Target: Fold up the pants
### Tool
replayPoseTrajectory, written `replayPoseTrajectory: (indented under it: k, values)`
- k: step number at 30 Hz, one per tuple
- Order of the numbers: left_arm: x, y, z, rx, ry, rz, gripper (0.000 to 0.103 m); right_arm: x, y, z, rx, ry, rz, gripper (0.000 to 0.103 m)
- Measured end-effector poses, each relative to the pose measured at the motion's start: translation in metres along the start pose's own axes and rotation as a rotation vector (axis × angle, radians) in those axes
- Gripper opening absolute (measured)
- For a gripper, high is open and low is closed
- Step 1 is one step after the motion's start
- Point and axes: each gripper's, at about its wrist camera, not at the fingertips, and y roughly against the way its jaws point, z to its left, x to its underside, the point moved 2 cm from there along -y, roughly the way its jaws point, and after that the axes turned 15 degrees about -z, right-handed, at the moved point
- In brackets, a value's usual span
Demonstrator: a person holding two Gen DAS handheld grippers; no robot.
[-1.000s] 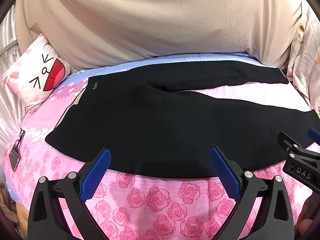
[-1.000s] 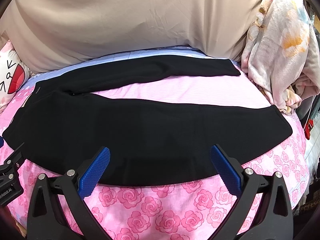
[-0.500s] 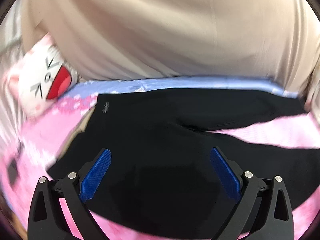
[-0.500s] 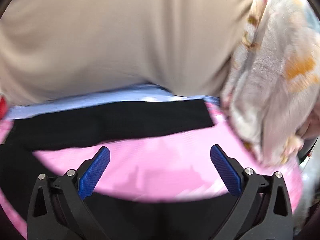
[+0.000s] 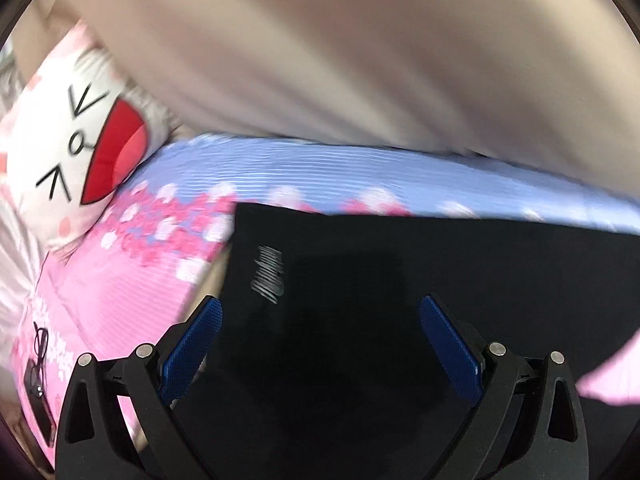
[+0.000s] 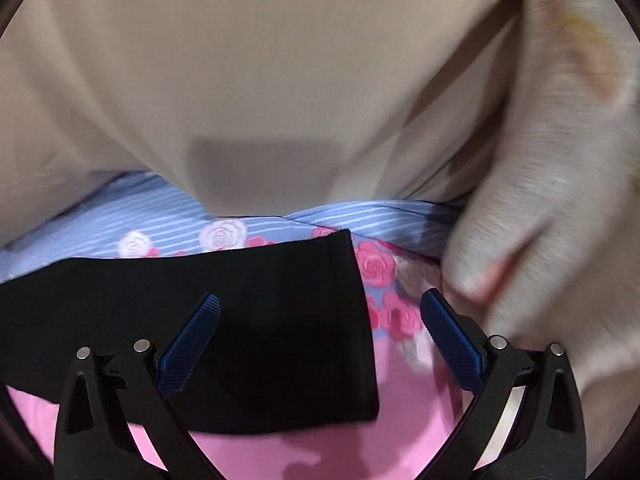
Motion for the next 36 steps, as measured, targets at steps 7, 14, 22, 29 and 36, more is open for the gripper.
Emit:
replayPoseTrajectory:
  k: [7, 14, 22, 29, 36]
  values:
    - [-0.018, -0.082, 0.072, -0.14, 0.079, 0.111, 0.098, 0.006, -0.029, 0.012, -0.023, 0.011, 0.019, 0.077]
    - [-0.012, -0.133, 0.071, 0.033, 0.162, 0.234, 0.065, -0.007, -0.031, 0.014, -0.052, -0.025, -0.008, 0.026]
    - [-0.042, -0.054, 0.086, 0.182, 0.203, 0.097, 0.019, -0.033, 0.045, 0.03, -0.157, -0.054, -0.151, 0.014]
    - [-0.024, 0.121, 0.123, 0.358, 0.223, -0.076, 0.021, -0.02, 0.219, 0.025, -0.262, -0.005, -0.364, 0.014]
    - [0.079, 0.176, 0.159, 0.286, 0.138, -0.012, 0.022, 0.086, 0.283, -0.016, -0.265, 0.029, -0.299, 0.014]
